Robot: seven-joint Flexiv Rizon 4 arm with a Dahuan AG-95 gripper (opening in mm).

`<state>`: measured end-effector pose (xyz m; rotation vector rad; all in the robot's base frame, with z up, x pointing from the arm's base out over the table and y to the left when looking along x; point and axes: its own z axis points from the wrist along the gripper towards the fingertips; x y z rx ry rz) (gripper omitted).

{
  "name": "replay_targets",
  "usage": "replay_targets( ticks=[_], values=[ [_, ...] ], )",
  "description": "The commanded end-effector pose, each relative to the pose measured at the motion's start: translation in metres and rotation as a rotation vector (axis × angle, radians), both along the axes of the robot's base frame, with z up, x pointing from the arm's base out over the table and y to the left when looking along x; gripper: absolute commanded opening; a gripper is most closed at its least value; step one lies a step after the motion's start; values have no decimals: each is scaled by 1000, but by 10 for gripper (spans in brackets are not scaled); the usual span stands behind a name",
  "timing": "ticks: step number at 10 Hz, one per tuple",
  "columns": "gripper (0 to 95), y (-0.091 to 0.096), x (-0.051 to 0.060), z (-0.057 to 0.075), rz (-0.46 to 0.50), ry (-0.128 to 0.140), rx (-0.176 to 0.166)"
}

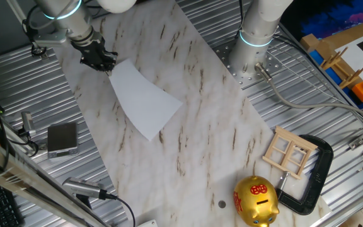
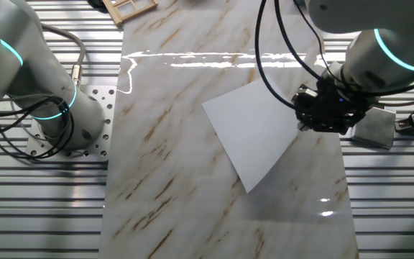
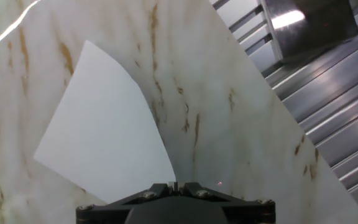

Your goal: Flip over and spread out the paper that is laid flat on the table

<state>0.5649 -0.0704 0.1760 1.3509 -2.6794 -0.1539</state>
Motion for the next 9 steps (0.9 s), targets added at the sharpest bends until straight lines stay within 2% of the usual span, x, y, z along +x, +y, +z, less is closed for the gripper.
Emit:
replay_targets(
  ticks=[1,2,3,5,9],
  values=[
    [0,21,-9,15,-33,-1,-25],
    [0,28,-14,19,-48,-1,-28],
    [0,43,-21,29,-73,1,-32],
    [0,57,-33,46,-100,6,-40],
    [0,65,-49,64,-130,5,-45]
  ],
)
